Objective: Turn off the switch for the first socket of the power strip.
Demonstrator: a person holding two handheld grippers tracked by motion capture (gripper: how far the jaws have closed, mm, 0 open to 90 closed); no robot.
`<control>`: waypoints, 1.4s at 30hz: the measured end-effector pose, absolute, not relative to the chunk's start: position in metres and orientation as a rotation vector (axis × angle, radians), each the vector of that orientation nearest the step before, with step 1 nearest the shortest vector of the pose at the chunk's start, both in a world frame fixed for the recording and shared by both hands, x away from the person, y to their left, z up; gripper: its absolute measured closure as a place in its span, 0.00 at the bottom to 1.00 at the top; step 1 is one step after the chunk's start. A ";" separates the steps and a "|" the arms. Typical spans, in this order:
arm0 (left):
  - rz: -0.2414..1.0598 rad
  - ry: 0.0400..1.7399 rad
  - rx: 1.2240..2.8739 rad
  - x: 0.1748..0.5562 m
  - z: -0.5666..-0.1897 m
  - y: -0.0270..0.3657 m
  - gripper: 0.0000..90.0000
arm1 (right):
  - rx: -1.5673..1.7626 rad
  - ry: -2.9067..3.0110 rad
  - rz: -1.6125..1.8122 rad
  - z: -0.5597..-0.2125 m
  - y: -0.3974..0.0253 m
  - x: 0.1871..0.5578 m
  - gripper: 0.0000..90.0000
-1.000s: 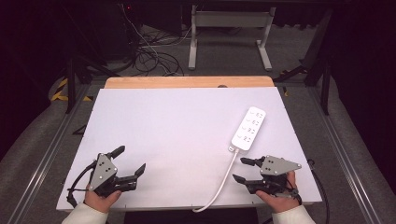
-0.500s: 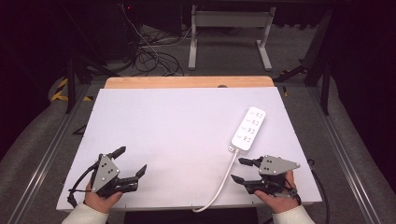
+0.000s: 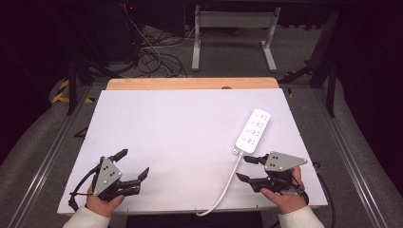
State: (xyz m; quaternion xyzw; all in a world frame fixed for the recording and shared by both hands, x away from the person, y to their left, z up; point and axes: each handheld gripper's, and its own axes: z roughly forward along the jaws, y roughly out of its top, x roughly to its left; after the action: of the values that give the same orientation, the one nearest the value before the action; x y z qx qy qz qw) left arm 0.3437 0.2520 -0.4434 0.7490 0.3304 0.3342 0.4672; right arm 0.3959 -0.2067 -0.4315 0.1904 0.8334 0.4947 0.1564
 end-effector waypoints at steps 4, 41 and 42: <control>0.821 0.813 1.838 0.344 -0.444 0.252 0.15 | 0.548 2.381 1.418 -0.427 -0.208 0.400 0.47; 0.828 0.813 1.842 0.344 -0.444 0.252 0.15 | 0.632 2.402 1.344 -0.386 -0.216 0.439 0.78; 0.828 0.814 1.842 0.344 -0.444 0.252 0.15 | 0.640 2.417 1.320 -0.383 -0.216 0.442 0.84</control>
State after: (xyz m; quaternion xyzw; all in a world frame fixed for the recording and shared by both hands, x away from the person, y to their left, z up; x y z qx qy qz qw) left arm 0.3439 0.2521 -0.4439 0.7495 0.3311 0.3371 0.4636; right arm 0.4424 -0.2160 -0.3825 0.2234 0.8444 0.4610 0.1563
